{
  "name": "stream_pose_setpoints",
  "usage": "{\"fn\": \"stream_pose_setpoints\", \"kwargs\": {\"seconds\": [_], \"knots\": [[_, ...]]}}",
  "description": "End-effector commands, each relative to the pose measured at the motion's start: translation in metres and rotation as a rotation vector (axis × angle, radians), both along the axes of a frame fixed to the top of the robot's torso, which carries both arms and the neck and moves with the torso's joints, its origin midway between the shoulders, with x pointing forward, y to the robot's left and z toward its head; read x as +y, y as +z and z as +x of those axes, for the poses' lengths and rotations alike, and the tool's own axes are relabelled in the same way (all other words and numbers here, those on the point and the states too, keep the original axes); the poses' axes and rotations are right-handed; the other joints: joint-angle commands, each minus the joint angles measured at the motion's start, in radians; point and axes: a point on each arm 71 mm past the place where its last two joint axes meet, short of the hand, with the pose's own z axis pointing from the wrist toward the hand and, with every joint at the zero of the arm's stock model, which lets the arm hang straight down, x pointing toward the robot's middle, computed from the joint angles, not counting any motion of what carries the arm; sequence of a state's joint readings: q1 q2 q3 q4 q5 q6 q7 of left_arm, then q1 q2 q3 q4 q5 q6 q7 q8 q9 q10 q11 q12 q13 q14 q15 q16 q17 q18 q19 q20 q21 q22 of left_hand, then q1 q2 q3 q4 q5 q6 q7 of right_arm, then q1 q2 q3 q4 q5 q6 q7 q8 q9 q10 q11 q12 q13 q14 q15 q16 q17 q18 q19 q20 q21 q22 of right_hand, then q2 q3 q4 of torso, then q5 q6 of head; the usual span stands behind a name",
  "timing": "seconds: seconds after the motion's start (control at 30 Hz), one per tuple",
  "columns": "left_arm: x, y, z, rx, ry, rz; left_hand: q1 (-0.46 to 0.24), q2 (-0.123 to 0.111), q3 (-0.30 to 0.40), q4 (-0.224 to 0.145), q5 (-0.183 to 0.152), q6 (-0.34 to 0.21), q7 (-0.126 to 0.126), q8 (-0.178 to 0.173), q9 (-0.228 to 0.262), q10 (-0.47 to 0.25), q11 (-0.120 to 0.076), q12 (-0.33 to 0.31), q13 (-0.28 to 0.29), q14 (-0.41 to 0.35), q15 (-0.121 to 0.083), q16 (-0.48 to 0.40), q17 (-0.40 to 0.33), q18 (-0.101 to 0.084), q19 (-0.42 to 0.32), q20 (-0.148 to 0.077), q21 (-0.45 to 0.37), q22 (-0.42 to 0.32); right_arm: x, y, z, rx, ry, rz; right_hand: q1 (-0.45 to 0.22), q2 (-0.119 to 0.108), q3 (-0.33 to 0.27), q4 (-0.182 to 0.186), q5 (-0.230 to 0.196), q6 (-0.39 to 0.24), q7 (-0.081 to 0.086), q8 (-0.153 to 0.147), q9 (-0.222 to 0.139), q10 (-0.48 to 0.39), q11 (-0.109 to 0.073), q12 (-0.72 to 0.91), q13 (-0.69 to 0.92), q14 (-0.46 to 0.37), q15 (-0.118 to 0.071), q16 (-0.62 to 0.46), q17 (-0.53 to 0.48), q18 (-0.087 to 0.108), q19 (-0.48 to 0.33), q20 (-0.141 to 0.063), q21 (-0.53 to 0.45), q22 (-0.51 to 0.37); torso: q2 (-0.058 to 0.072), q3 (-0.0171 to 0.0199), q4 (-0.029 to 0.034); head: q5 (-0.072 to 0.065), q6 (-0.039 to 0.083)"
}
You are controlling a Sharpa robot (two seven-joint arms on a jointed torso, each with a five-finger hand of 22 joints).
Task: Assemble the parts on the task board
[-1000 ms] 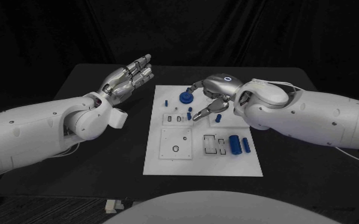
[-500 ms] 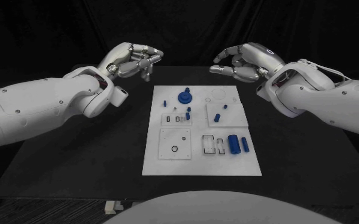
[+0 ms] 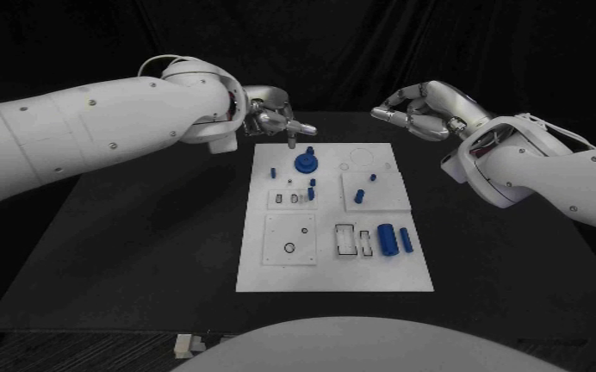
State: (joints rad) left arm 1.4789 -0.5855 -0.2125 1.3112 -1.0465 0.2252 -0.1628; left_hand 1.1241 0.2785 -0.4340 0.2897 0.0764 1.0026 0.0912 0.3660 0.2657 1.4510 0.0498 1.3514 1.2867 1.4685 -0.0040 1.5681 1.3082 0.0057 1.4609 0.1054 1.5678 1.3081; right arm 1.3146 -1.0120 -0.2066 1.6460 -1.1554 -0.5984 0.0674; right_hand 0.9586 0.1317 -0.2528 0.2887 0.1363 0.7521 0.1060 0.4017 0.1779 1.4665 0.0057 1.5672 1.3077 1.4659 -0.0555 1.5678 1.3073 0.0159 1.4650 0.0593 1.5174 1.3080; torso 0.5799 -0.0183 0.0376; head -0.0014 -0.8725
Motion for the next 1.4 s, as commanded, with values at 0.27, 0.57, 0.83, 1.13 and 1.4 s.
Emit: {"fn": "stream_pose_setpoints", "kwargs": {"seconds": [0.27,0.57,0.83,1.13,1.4], "knots": [[-0.039,-0.016,0.0,0.183,-0.053,0.515,0.012,0.001,0.035,-0.007,0.063,0.039,-0.006,-0.038,0.009,0.12,-0.025,0.219,0.284,0.102,-0.01,0.003,0.263,-0.006,0.11,-0.004,0.003,0.263,0.002,-0.024,-0.005,0.143,-0.009,-0.01,0.079,0.012,-0.024,0.0,0.084,0.016,0.003,0.006,-0.012,0.104,0.012,0.004,0.263,0.105,0.011,0.003,0.263,0.0,0.072,0.007,-0.002,0.241,0.001,0.0098,-0.0023,0.006,0.0],[-0.055,-0.027,0.005,0.181,-0.011,0.574,0.023,-0.009,0.063,-0.011,0.052,0.077,-0.017,-0.051,0.018,0.12,-0.036,0.219,0.284,0.102,-0.02,0.003,0.263,-0.006,0.11,-0.013,0.003,0.263,0.007,-0.027,-0.007,0.152,0.007,-0.01,0.099,0.014,-0.032,0.0,0.112,0.023,0.003,0.009,-0.015,0.104,0.015,0.004,0.263,0.105,0.013,0.003,0.263,0.001,0.071,0.008,-0.004,0.241,0.006,0.0076,-0.0038,0.023,0.0],[-0.063,-0.04,0.004,0.2,-0.008,0.586,0.031,-0.013,0.08,-0.015,0.052,0.072,-0.015,-0.071,0.017,0.12,-0.037,0.219,0.284,0.102,-0.023,0.003,0.263,-0.006,0.11,-0.016,0.003,0.263,0.009,-0.027,-0.009,0.155,0.01,-0.011,0.106,0.015,-0.035,0.0,0.12,0.024,0.003,0.009,-0.016,0.104,0.015,0.004,0.263,0.105,0.013,0.003,0.263,0.001,0.072,0.009,-0.003,0.241,0.0,0.006,0.0024,0.005,0.0],[-0.069,-0.058,0.005,0.183,0.032,0.52,0.016,-0.019,0.092,-0.005,0.037,0.092,-0.018,-0.089,0.017,0.12,-0.041,0.219,0.284,0.102,-0.026,0.003,0.263,-0.006,0.11,-0.02,0.003,0.263,0.011,-0.028,-0.007,0.153,0.016,-0.012,0.104,0.017,-0.037,0.003,0.12,0.025,0.003,0.009,-0.016,0.104,0.015,0.004,0.263,0.105,0.014,0.003,0.263,0.001,0.071,0.009,-0.004,0.24,0.003,0.004,0.001,0.003,0.0],[-0.07,-0.064,0.005,0.176,0.045,0.491,0.006,-0.02,0.099,-0.005,0.038,0.1,-0.02,-0.102,0.017,0.12,-0.044,0.219,0.284,0.102,-0.03,0.003,0.263,-0.006,0.11,-0.024,0.003,0.263,0.013,-0.029,-0.007,0.155,0.02,-0.012,0.103,0.018,-0.038,0.003,0.12,0.026,0.003,0.009,-0.016,0.104,0.015,0.004,0.263,0.105,0.014,0.003,0.263,0.001,0.07,0.009,-0.006,0.24,0.001,0.0042,0.0015,0.006,0.0]]}}
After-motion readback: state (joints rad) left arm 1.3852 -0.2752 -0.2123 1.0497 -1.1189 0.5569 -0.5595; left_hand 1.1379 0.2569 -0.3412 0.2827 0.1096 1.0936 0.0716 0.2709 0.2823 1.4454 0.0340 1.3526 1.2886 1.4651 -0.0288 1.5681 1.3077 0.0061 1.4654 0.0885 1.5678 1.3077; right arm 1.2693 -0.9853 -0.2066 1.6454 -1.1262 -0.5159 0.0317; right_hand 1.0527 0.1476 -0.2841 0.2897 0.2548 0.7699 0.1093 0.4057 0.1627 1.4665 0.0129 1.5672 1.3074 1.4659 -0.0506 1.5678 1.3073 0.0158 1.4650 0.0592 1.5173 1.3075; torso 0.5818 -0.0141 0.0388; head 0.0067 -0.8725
